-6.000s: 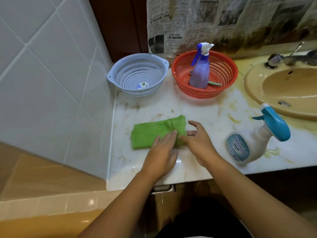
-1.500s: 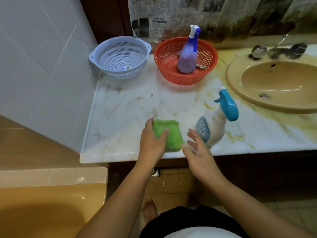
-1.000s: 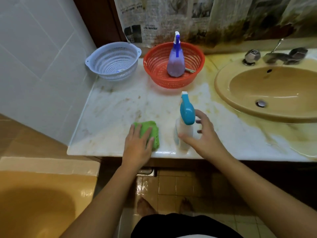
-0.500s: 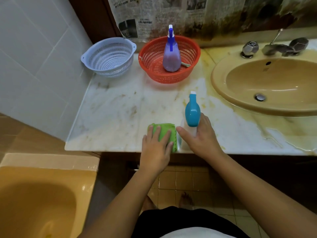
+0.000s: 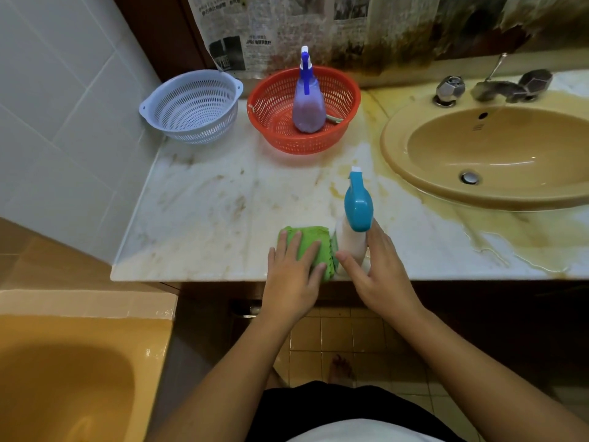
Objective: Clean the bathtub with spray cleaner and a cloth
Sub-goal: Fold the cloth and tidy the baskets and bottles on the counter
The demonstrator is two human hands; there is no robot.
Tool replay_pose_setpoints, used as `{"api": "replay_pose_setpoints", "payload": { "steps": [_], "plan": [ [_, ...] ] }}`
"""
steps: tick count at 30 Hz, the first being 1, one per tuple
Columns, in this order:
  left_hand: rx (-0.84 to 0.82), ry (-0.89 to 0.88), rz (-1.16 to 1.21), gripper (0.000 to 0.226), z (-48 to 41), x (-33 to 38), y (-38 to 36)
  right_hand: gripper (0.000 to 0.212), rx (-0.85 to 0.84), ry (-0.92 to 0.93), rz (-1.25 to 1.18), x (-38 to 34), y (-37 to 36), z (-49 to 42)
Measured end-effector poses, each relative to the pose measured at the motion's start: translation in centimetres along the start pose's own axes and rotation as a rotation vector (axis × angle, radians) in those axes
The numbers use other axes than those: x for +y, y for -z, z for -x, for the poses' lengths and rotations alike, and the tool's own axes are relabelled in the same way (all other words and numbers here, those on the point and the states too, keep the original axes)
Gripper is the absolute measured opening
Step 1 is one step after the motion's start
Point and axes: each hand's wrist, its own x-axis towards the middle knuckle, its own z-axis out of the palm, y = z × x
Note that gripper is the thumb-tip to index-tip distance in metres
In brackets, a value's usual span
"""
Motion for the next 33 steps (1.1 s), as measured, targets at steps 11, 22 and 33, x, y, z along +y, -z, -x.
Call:
{"api": "replay_pose_setpoints", "payload": {
  "steps": [11,22,33],
  "plan": [
    [0.074,-0.011,0.322,0.047,3.6,-0.2,1.5,0.049,0.144,0.206,0.055,-1.0,-0.2,6.4],
    [0.184,0.08,0.41,0.05,4.0,-4.0,6.0,0.054,-0.172,0.209,0.046,-5.4,-5.9,0.9],
    [0.372,0.164,0.356,0.051,-3.0,-12.6,15.1,0.049,-0.179,0.259,0.065,-12.7,-14.7,-12.8]
  ]
}}
